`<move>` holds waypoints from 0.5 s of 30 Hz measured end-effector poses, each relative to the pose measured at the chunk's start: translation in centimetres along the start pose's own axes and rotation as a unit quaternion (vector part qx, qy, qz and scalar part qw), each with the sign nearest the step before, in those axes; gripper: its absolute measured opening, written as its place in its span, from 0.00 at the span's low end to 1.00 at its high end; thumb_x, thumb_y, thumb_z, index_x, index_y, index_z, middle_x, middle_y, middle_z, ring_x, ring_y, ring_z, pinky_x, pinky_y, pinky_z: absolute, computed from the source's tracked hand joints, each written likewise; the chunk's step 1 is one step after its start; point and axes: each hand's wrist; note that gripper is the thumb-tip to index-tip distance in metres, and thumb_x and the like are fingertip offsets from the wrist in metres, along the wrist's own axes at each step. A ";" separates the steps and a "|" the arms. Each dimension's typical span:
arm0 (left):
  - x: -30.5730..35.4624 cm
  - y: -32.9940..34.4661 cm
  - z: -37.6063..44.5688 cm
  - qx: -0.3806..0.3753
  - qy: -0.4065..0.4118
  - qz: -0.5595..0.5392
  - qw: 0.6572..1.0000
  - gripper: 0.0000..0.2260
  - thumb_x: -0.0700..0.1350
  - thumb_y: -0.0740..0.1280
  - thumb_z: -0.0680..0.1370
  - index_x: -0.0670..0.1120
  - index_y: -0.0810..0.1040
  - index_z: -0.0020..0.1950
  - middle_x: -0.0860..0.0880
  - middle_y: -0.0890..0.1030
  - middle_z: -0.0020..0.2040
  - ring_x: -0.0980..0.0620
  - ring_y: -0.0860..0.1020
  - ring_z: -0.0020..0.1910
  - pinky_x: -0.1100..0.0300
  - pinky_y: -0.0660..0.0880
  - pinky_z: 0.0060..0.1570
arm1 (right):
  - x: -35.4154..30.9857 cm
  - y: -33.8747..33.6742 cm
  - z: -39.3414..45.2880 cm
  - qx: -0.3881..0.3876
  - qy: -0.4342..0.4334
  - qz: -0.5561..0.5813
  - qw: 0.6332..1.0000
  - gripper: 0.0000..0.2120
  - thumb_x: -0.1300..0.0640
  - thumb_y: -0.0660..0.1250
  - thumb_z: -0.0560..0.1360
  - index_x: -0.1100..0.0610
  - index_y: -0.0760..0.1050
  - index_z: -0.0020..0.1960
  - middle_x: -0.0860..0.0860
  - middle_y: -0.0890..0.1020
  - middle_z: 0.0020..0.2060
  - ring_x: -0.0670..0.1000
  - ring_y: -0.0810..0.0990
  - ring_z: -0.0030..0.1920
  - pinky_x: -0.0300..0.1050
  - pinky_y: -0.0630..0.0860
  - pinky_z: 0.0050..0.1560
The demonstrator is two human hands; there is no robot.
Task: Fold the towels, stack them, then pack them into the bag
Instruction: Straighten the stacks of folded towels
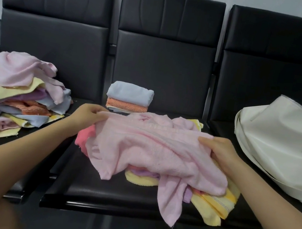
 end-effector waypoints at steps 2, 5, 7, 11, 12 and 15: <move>2.1 -0.4 -0.1 0.073 0.032 0.004 0.997 0.12 0.41 0.67 0.76 0.48 0.81 0.58 0.49 0.82 0.50 0.46 0.78 0.48 0.52 0.76 0.50 | -2.1 -0.3 0.2 0.061 -0.026 0.044 0.997 0.12 0.59 0.72 0.72 0.65 0.81 0.51 0.62 0.84 0.47 0.58 0.81 0.45 0.54 0.77 0.48; 6.1 -1.1 0.4 0.152 0.089 0.041 0.984 0.15 0.38 0.63 0.78 0.44 0.79 0.63 0.51 0.79 0.54 0.53 0.75 0.50 0.63 0.70 0.46 | -7.6 -0.8 -0.1 0.129 -0.084 0.058 0.986 0.14 0.56 0.71 0.73 0.61 0.81 0.56 0.59 0.84 0.50 0.57 0.83 0.50 0.52 0.79 0.54; 9.1 -2.2 0.9 0.184 0.105 0.009 0.977 0.13 0.39 0.60 0.79 0.43 0.81 0.59 0.49 0.81 0.52 0.53 0.75 0.47 0.67 0.68 0.38 | -11.9 -1.1 -0.7 0.157 -0.139 0.051 0.976 0.15 0.57 0.69 0.74 0.65 0.80 0.56 0.64 0.82 0.51 0.58 0.82 0.50 0.53 0.79 0.53; 15.1 -5.5 1.4 0.245 0.137 -0.120 0.952 0.12 0.41 0.56 0.81 0.43 0.77 0.58 0.50 0.77 0.52 0.52 0.73 0.50 0.67 0.68 0.39 | -19.4 -1.5 -2.2 0.188 -0.218 0.064 0.956 0.18 0.58 0.68 0.75 0.72 0.76 0.57 0.68 0.78 0.55 0.57 0.79 0.45 0.45 0.74 0.44; 16.5 -6.4 1.3 0.258 0.148 -0.146 0.944 0.11 0.42 0.56 0.81 0.43 0.76 0.58 0.51 0.76 0.53 0.53 0.73 0.50 0.67 0.68 0.40 | -21.0 -1.5 -2.7 0.187 -0.229 0.076 0.952 0.19 0.59 0.68 0.74 0.73 0.75 0.57 0.69 0.78 0.56 0.59 0.80 0.45 0.46 0.73 0.45; 20.6 -8.6 0.8 0.286 0.171 -0.208 0.920 0.10 0.42 0.54 0.81 0.46 0.74 0.57 0.54 0.75 0.49 0.57 0.73 0.46 0.66 0.69 0.44 | -25.1 -1.5 -3.9 0.185 -0.241 0.123 0.945 0.18 0.60 0.67 0.75 0.72 0.74 0.59 0.68 0.78 0.57 0.60 0.81 0.49 0.48 0.77 0.49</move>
Point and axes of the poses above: each hand's wrist, its own z-axis towards the middle knuckle, its own y-axis out of the palm, x = y × z
